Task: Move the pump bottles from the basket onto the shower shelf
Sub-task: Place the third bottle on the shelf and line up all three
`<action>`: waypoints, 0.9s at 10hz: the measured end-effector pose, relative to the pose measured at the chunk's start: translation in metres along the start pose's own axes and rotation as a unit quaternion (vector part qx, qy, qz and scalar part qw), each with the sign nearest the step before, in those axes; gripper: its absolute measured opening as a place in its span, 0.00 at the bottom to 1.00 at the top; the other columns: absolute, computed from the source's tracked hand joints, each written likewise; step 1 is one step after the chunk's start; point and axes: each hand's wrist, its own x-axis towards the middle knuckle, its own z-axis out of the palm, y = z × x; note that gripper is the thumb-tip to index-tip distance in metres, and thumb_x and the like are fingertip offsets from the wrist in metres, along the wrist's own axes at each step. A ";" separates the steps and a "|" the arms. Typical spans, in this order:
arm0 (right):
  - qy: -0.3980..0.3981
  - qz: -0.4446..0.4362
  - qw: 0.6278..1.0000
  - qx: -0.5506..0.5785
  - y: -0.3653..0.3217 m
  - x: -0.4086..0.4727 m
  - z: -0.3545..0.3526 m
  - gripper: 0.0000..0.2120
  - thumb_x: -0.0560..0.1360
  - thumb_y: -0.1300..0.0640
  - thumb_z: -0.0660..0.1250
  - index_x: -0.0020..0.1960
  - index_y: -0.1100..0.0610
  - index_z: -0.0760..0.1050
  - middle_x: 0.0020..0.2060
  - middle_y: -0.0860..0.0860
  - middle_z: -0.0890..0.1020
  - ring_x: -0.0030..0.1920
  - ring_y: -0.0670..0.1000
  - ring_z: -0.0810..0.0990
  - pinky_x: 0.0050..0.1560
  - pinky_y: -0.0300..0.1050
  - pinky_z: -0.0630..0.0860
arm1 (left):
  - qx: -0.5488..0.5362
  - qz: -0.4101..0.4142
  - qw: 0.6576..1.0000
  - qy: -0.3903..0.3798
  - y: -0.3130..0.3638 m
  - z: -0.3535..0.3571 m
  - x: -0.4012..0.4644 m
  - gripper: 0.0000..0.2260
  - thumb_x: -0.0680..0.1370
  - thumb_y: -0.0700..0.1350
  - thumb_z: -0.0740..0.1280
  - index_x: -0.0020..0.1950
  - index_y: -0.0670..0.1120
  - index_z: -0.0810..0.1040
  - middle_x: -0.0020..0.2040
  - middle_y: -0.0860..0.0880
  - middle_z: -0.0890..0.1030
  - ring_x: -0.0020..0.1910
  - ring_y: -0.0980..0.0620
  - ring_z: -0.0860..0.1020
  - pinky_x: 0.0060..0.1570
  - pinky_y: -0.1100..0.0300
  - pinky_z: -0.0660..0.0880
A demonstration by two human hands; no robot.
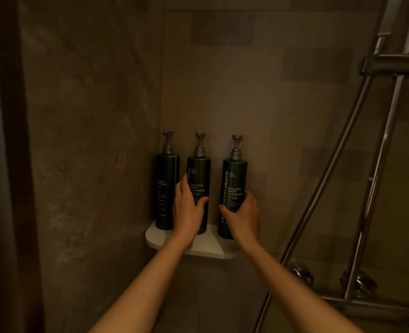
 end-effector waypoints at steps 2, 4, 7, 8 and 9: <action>-0.002 -0.001 1.000 -0.002 -0.001 0.000 -0.001 0.33 0.68 0.52 0.74 0.69 0.56 0.63 0.63 0.54 0.73 0.61 0.55 0.75 0.56 0.53 0.75 | -0.001 0.001 1.000 -0.002 -0.001 0.000 0.000 0.35 0.75 0.42 0.69 0.77 0.46 0.53 0.74 0.45 0.61 0.72 0.47 0.63 0.69 0.52 0.62; -0.004 -0.004 1.000 -0.005 -0.001 0.000 -0.001 0.33 0.69 0.52 0.74 0.68 0.56 0.64 0.63 0.54 0.72 0.61 0.55 0.75 0.56 0.54 0.75 | -0.001 -0.001 1.000 -0.003 0.000 -0.001 0.000 0.36 0.75 0.43 0.69 0.77 0.47 0.53 0.75 0.46 0.61 0.72 0.47 0.63 0.69 0.51 0.63; -0.005 -0.002 1.000 -0.003 0.000 0.001 -0.001 0.33 0.68 0.51 0.74 0.68 0.56 0.65 0.63 0.55 0.73 0.61 0.55 0.75 0.57 0.52 0.74 | -0.004 0.000 1.000 -0.003 -0.001 -0.001 0.001 0.36 0.75 0.42 0.69 0.77 0.46 0.53 0.75 0.46 0.61 0.73 0.47 0.63 0.70 0.52 0.62; -0.013 0.001 1.000 0.005 -0.001 0.002 0.000 0.33 0.68 0.52 0.74 0.68 0.56 0.65 0.63 0.54 0.73 0.61 0.55 0.75 0.57 0.52 0.75 | -0.005 -0.001 1.000 -0.004 -0.001 -0.002 0.001 0.36 0.75 0.42 0.69 0.77 0.46 0.53 0.75 0.46 0.61 0.73 0.47 0.62 0.70 0.52 0.62; -0.024 -0.003 1.000 0.013 -0.002 0.003 0.000 0.32 0.68 0.52 0.74 0.67 0.56 0.66 0.62 0.54 0.74 0.60 0.55 0.75 0.57 0.51 0.75 | -0.008 0.000 1.000 -0.006 -0.001 -0.002 0.000 0.36 0.75 0.42 0.69 0.77 0.46 0.53 0.75 0.46 0.60 0.73 0.47 0.62 0.70 0.52 0.61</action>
